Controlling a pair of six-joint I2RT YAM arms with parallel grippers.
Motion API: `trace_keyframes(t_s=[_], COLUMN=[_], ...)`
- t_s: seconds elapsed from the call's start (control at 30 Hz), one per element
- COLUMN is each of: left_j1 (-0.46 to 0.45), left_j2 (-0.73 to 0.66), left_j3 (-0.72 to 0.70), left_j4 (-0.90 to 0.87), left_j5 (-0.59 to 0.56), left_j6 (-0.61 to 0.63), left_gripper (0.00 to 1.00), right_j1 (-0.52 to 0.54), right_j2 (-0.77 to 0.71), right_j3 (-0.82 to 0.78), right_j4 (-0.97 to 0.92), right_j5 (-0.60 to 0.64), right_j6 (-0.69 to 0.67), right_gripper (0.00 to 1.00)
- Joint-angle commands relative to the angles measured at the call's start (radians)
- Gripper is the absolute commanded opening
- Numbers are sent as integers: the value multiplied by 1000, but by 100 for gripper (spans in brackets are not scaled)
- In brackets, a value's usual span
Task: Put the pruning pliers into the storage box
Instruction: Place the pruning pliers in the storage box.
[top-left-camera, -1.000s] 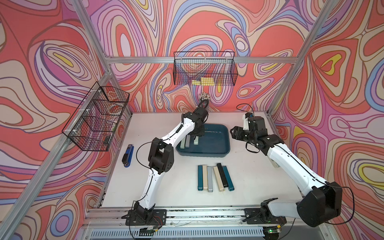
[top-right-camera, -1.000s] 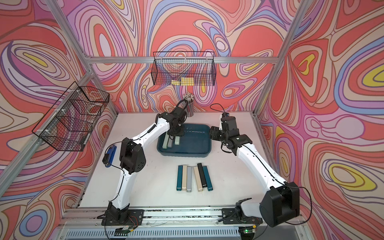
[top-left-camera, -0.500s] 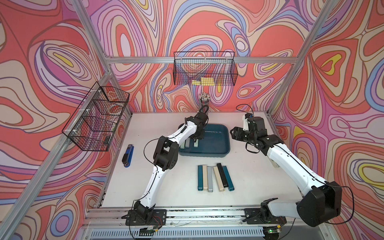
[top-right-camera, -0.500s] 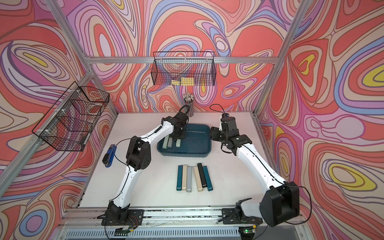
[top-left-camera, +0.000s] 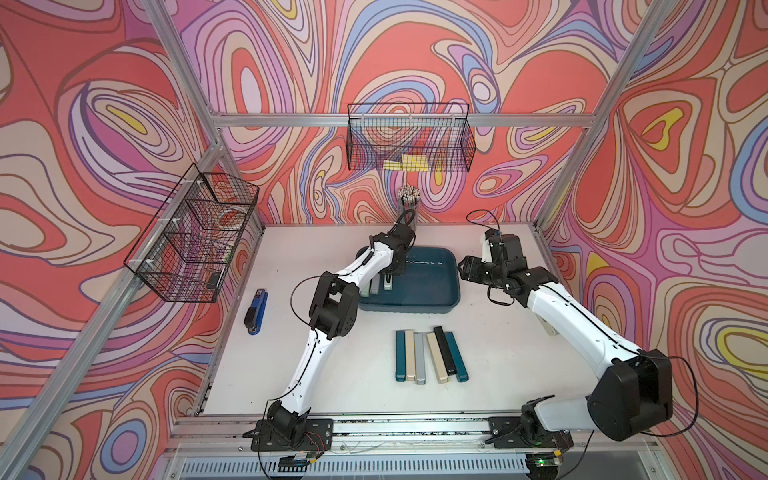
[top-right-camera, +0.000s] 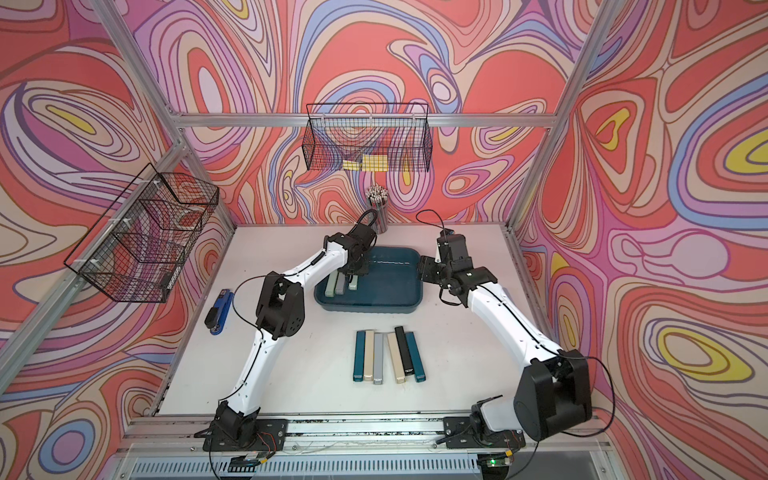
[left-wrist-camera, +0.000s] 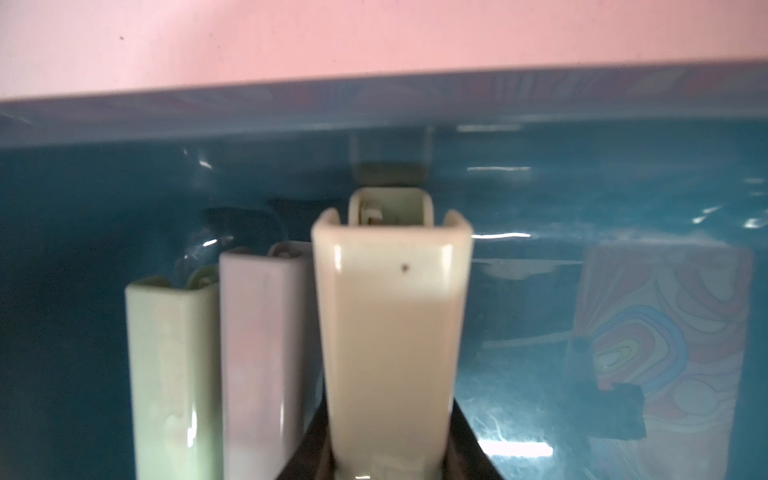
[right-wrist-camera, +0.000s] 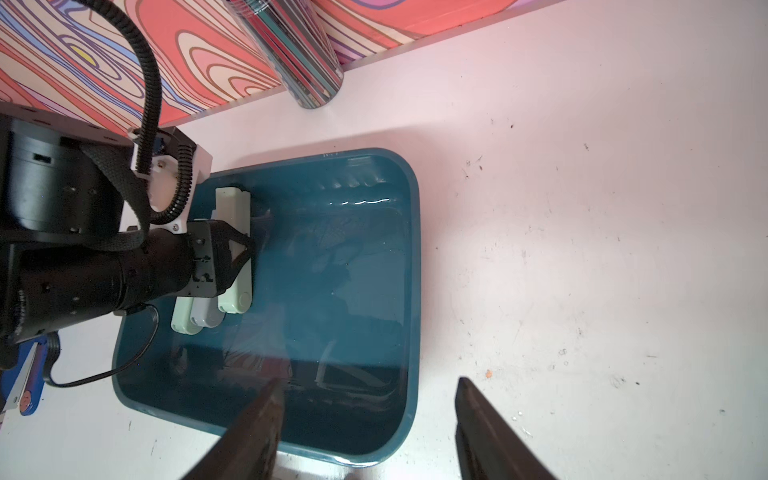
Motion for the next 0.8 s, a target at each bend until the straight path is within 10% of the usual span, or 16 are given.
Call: trace_keyframes(t_s=[0.0, 0.77], left_j1=[16, 17], left_j2=[32, -128], left_j3=[21, -109], left_j4=[6, 42], left_j5=[-43, 16], left_j6=[-5, -89], left_gripper=[30, 44], right_j1=[5, 5], right_j2=[18, 12], right_j3=[-7, 8], right_j4=[21, 1], right_j5=[-7, -1], right_j6=[6, 19], right_gripper=[66, 71])
